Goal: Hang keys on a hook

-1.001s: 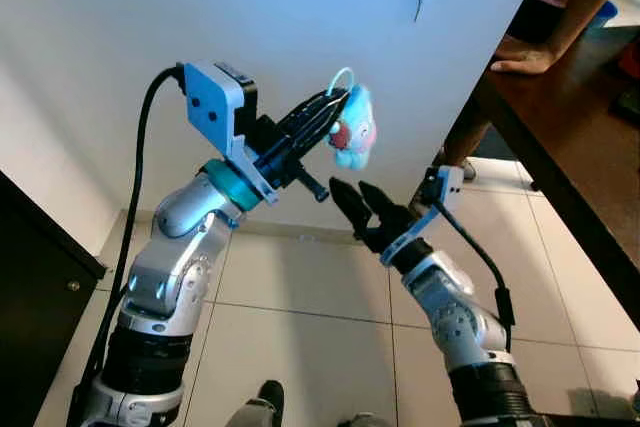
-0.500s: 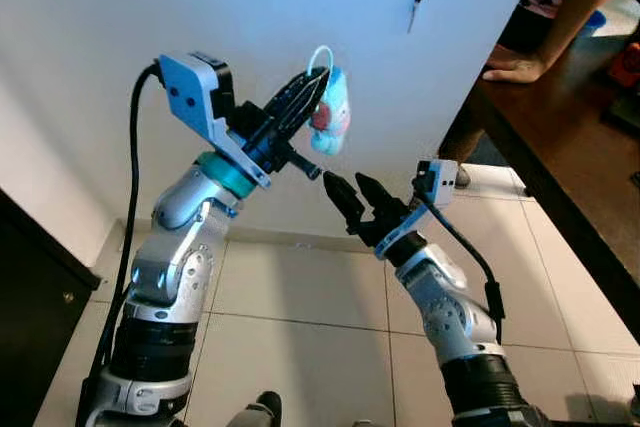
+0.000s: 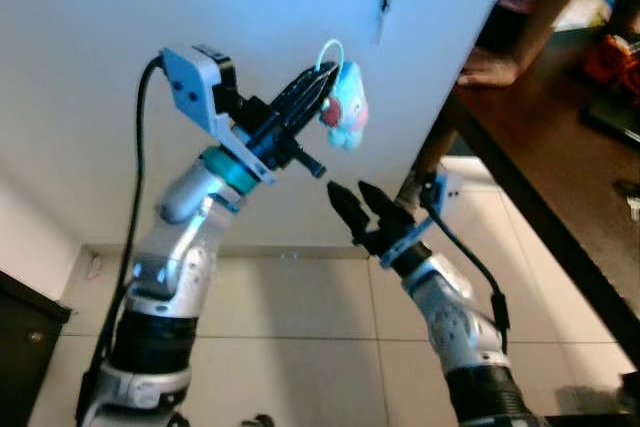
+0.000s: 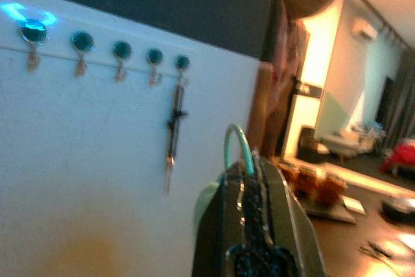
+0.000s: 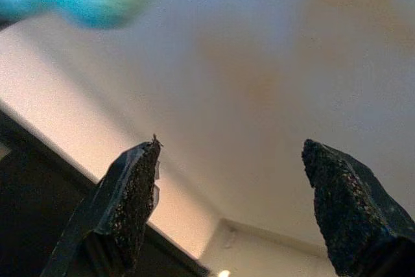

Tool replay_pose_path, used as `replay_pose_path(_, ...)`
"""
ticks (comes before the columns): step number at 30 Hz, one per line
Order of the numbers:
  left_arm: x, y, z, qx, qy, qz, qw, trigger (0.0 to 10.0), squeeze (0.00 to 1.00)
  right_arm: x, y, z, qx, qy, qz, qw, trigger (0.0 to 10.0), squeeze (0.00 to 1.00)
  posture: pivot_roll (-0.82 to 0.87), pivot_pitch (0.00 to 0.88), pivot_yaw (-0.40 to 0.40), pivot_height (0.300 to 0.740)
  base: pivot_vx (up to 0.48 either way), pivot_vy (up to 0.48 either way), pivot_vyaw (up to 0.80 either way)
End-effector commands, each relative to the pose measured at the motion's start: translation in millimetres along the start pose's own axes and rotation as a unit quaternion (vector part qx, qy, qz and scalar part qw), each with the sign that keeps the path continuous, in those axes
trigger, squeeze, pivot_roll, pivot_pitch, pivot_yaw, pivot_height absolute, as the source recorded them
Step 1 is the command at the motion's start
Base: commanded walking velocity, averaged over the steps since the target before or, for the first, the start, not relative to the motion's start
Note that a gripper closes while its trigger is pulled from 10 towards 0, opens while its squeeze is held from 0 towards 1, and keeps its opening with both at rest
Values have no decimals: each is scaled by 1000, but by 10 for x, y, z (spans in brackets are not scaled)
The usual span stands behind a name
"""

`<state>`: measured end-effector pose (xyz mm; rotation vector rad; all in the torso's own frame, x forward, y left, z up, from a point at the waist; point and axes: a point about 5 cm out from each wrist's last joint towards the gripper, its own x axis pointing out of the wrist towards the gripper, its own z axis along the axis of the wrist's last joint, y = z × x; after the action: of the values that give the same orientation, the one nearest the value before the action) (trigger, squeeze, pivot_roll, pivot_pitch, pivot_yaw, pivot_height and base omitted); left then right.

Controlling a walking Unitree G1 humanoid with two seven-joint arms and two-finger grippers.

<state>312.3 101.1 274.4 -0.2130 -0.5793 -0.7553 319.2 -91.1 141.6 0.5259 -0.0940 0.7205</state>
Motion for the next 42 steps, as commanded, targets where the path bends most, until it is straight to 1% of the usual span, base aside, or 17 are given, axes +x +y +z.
replay_pose_path(1, 31, -70, -28, -4, 1, -16, 1000, 10000, 0, -72, -47, 12, -3, 0, -5, 1000, 10000, 0, -42, 78, 49, 740, 424, 0, 781)
replay_pose_path(6, 41, -75, -30, -3, 1, -20, 1000, 10000, 0, -66, -34, 16, -9, 0, 2, 1000, 10000, 0, -43, 69, 46, 740, 427, 0, 784)
replay_pose_path(10, 51, -79, -27, -3, -1, -23, 1000, 10000, 0, -60, -25, 14, -15, 2, 9, 1000, 10000, 0, -43, 65, 45, 740, 424, 0, 0)
replay_pose_path(16, 74, -67, 5, 2, -7, -30, 1000, 10000, 0, -55, -45, 22, -8, -1, 5, 1000, 10000, 0, -44, 48, 45, 740, 428, 0, 0)
replay_pose_path(21, 109, -103, 34, 0, -12, -52, 999, 10000, 0, -49, -77, 40, -5, -5, -10, 1000, 10000, 0, -44, 44, 43, 740, 433, 0, 0)
replay_pose_path(25, 132, -142, 28, 1, -11, -69, 998, 10000, 0, -43, -98, 53, -1, -7, -18, 1000, 10000, 0, -44, 44, 43, 740, 435, 0, -638)
replay_pose_path(28, 139, -173, 23, -3, -8, -85, 996, 10000, 0, -48, -113, 81, -4, -19, -24, 1000, 10000, 0, -47, 47, 43, 740, 435, 0, -800)
replay_pose_path(30, 133, -207, 41, -9, -10, -103, 995, 10000, 0, -53, -122, 82, -2, -18, -26, 999, 10000, 0, -50, 49, 45, 740, 0, 0, 0)
replay_pose_path(32, 133, -207, 41, -9, -10, -103, 995, 10000, 0, -53, -122, 82, -2, -18, -26, 999, 10000, 0, -50, 49, 45, 740, 0, 0, 0)
replay_pose_path(34, 120, -224, 75, -17, -14, -118, 993, 10000, 0, -60, -128, 71, -2, -14, -28, 1000, 10000, 0, -50, 52, 46, 740, 0, 0, 0)
replay_pose_path(39, 84, -215, 155, -30, -27, -144, 989, 10000, 0, -69, -130, 55, -1, -13, -31, 999, 10000, 0, -47, 57, 49, 740, 0, 0, 0)
replay_pose_path(42, 74, -191, 170, -31, -27, -144, 989, 10000, 0, -69, -131, 50, 1, -13, -33, 999, 10000, 0, -46, 59, 52, 740, 0, 0, 0)
